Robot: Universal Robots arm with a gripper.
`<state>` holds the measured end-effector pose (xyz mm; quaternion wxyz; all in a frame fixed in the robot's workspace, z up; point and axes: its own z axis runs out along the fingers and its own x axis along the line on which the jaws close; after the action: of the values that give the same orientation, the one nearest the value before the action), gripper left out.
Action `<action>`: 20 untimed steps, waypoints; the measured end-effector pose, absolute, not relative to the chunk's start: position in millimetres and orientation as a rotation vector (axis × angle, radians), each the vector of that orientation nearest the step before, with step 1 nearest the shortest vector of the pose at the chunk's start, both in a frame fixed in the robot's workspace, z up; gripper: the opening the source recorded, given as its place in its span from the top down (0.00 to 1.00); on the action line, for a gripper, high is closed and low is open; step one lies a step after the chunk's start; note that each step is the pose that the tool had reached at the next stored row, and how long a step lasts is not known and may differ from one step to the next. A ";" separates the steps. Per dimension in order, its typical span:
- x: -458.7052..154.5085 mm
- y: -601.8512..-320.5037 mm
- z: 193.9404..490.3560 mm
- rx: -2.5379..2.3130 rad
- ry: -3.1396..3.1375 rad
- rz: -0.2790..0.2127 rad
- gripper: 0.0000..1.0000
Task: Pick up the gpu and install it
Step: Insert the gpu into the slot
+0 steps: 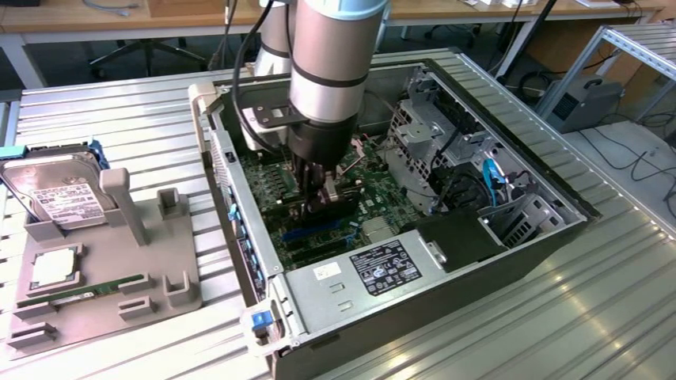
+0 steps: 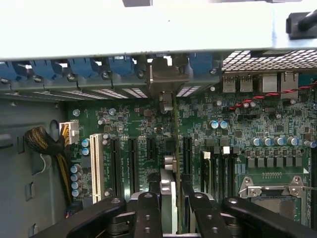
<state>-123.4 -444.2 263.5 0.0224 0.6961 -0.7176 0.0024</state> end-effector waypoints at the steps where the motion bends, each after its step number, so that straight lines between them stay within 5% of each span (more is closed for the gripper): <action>1: -123.6 -444.3 263.3 2.150 -2.228 0.007 0.73; 20: -124.2 -444.4 261.4 2.158 -2.222 0.007 0.73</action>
<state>-124.2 -444.4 261.4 0.0224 0.6965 -0.7172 0.0024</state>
